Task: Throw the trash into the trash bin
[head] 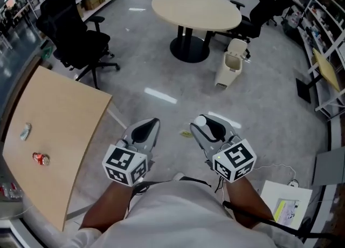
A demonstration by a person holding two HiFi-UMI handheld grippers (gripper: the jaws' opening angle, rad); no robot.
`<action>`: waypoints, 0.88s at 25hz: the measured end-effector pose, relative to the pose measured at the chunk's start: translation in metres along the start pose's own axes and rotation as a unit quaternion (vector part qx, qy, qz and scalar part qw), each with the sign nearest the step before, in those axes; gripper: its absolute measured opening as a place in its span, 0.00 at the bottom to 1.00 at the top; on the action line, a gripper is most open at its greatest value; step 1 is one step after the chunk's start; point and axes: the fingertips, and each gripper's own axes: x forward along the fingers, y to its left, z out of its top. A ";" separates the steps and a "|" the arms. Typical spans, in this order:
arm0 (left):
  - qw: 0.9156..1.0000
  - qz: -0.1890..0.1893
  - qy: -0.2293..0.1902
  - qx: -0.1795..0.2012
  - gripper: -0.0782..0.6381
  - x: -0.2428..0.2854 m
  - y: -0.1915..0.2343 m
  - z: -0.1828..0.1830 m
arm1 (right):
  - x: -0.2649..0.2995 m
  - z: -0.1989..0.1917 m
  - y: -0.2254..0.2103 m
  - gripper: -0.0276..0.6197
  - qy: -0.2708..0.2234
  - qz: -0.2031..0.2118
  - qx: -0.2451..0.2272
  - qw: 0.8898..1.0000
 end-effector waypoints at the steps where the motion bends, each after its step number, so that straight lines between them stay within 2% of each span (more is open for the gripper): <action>1: 1.000 -0.010 0.003 0.001 0.12 0.010 -0.008 -0.001 | -0.009 -0.002 -0.009 0.27 -0.001 -0.012 0.003 1.000; 11: 0.993 -0.113 0.031 0.027 0.12 0.079 -0.082 0.000 | -0.093 -0.034 -0.073 0.27 -0.004 -0.128 0.051 0.991; 14: 0.990 -0.132 0.040 0.030 0.12 0.085 -0.094 -0.004 | -0.110 -0.038 -0.080 0.27 -0.010 -0.151 0.059 0.987; 18: 0.988 -0.148 0.046 0.014 0.12 0.094 -0.100 -0.006 | -0.126 -0.041 -0.085 0.27 -0.013 -0.173 0.066 0.983; 22: 0.985 -0.165 0.056 0.019 0.12 0.101 -0.107 -0.010 | -0.138 -0.049 -0.093 0.27 -0.010 -0.196 0.076 0.978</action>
